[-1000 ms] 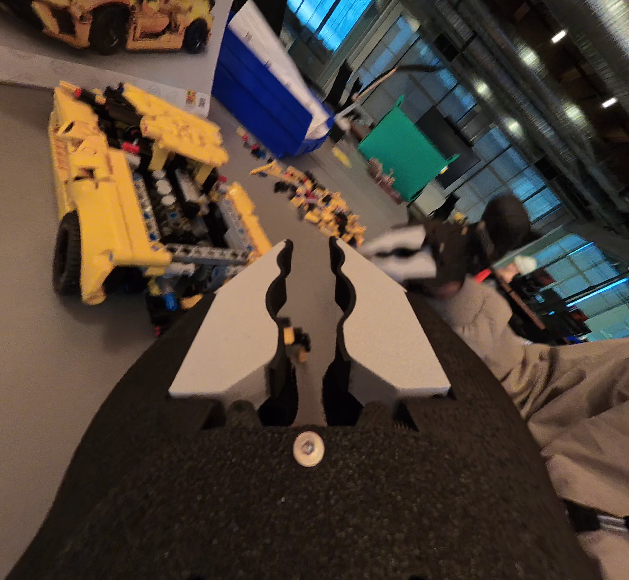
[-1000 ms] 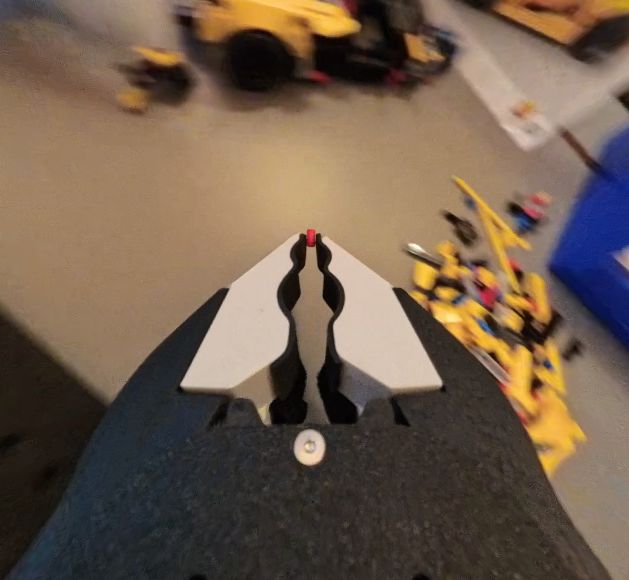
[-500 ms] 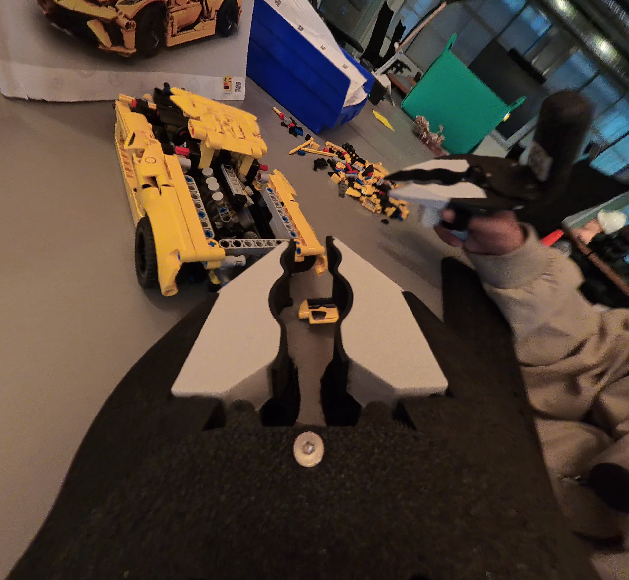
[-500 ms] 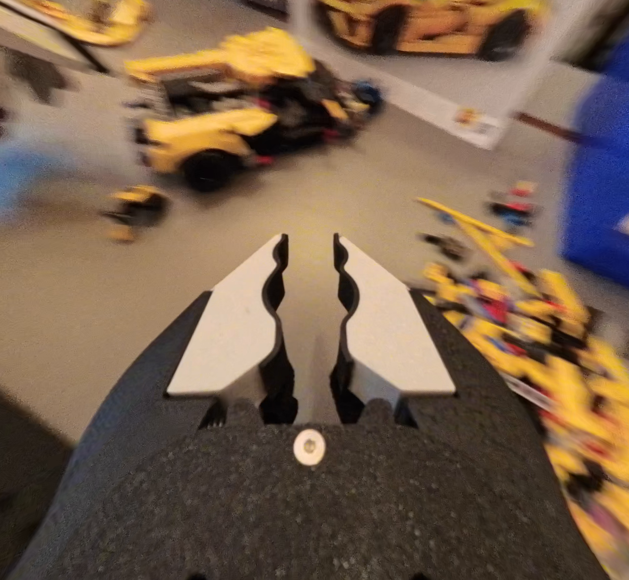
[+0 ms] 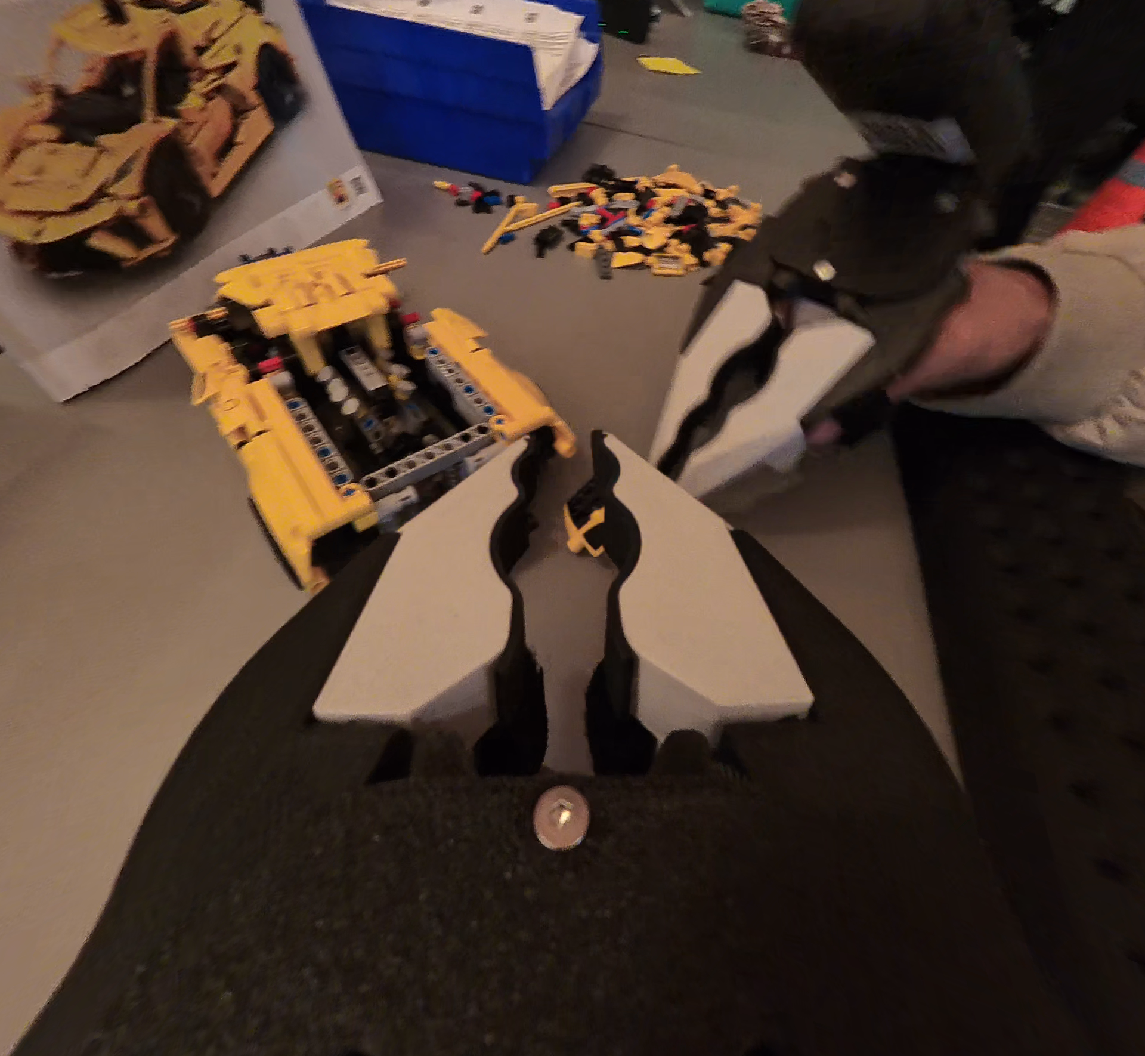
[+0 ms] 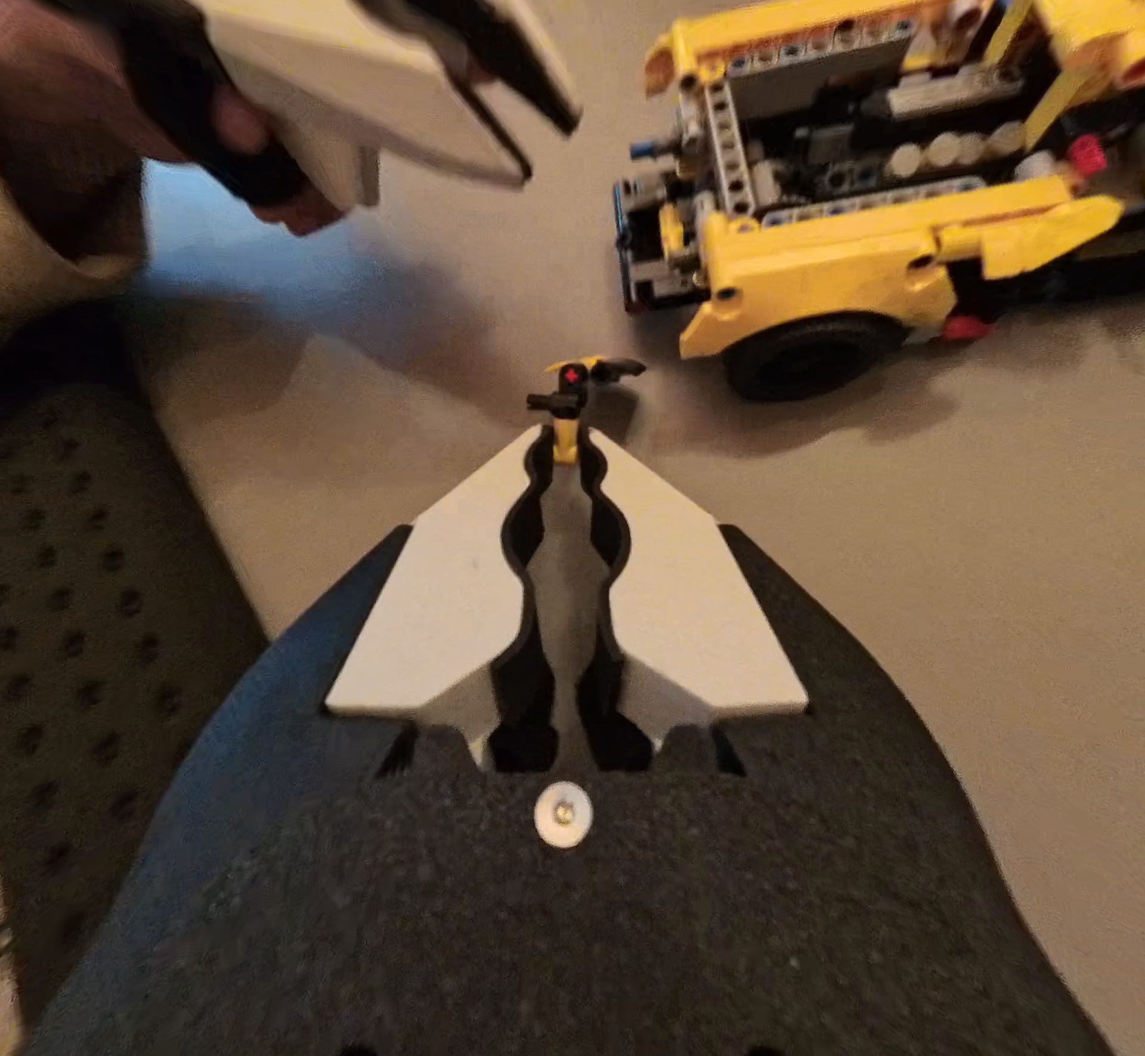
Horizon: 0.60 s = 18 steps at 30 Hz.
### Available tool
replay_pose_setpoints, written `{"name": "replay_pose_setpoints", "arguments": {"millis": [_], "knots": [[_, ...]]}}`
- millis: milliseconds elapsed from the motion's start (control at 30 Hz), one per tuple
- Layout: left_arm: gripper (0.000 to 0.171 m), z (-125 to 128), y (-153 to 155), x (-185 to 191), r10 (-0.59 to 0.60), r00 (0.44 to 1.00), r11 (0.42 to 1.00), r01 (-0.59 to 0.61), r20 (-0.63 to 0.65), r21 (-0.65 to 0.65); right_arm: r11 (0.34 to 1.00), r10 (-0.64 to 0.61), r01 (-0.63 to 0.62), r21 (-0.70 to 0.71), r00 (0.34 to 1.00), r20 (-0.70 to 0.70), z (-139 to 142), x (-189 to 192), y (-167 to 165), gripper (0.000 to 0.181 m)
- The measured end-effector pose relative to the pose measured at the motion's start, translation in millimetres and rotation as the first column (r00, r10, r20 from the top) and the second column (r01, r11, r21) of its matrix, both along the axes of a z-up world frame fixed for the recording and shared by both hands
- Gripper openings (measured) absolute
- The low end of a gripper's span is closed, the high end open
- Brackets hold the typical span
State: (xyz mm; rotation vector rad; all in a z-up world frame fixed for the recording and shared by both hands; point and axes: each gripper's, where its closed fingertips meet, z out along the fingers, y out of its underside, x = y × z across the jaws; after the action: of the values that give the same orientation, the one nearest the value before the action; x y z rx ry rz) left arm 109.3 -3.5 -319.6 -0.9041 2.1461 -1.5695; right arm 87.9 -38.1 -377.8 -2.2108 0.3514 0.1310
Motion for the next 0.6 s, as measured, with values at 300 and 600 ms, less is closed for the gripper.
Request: {"name": "replay_pose_setpoints", "arguments": {"millis": [300,600], "knots": [[0.033,7.9,-10.0,-14.7,-0.047,0.987,0.983,0.018,0.156,0.185,0.959,0.275,-0.227,0.169,0.888,-0.369,60.7,13.9,10.0,0.006],[0.009,8.7,-5.8,1.4,0.032,0.956,0.963,-0.108,0.291,0.249,0.915,0.369,-0.218,0.340,0.792,-0.486,75.1,-2.0,24.2,0.006]]}}
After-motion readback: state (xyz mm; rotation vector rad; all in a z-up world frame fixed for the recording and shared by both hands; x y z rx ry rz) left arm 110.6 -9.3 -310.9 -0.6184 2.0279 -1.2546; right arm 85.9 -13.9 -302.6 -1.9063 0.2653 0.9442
